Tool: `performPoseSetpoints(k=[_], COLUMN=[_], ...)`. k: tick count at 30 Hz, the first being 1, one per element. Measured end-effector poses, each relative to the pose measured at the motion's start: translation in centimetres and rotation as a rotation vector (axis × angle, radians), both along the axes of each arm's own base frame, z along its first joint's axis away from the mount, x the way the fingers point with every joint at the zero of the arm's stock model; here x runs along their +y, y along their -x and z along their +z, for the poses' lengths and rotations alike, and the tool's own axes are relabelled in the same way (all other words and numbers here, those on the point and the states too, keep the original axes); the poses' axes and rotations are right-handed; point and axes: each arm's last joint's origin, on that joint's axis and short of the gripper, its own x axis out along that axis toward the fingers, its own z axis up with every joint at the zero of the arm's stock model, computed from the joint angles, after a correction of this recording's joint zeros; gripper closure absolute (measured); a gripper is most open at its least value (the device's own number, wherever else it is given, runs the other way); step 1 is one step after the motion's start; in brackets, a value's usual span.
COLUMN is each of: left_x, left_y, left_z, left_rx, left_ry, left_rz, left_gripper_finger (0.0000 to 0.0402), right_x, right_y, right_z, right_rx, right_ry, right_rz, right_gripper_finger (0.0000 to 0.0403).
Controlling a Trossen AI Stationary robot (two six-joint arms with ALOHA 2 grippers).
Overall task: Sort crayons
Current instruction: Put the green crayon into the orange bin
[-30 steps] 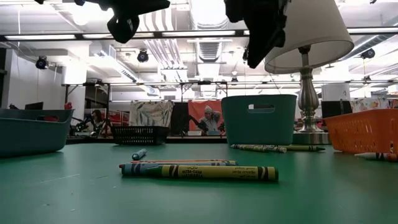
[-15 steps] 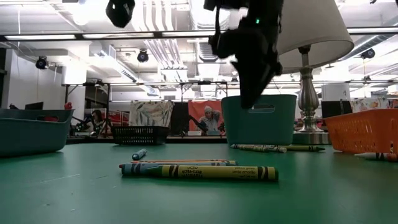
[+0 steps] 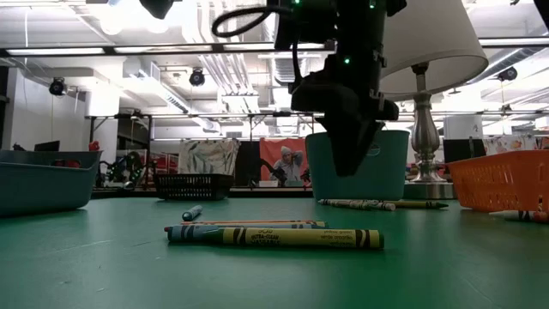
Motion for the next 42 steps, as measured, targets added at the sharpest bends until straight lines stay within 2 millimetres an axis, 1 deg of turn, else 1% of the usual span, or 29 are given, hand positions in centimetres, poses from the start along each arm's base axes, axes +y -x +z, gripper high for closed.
performPoseSetpoints(k=[6,12,19,31,37,42], left_x=[0.4,0.6,0.6,0.6,0.6,0.6], left_y=[0.1,0.1,0.1,0.1,0.1,0.1], left_z=[0.0,0.0,0.0,0.0,0.0,0.0], left_rx=[0.008,0.019,0.023,0.023,0.023,0.023], left_ry=[-0.072,-0.119,-0.131,-0.131,-0.131,-0.131], left_rz=[0.122,0.194,0.205,0.206,0.206,0.206], left_gripper_finger=[0.0363,0.0363,0.0363,0.0363,0.0363,0.0363], right_x=[-0.4,-0.6,-0.6,-0.8,-0.8,-0.8], right_y=[0.0,0.1,-0.2,0.9,1.2,1.2], right_z=[-0.1,-0.4,-1.4,-3.8,-4.3,-4.9], right_rx=[-0.007,-0.026,-0.09,-0.074,-0.07,-0.1], right_ry=[0.037,0.062,0.064,0.072,0.071,0.065], right_rz=[-0.051,-0.098,-0.103,-0.12,-0.127,-0.126], right_gripper_finger=[0.0307,0.0307,0.0307,0.0307,0.0307,0.0307])
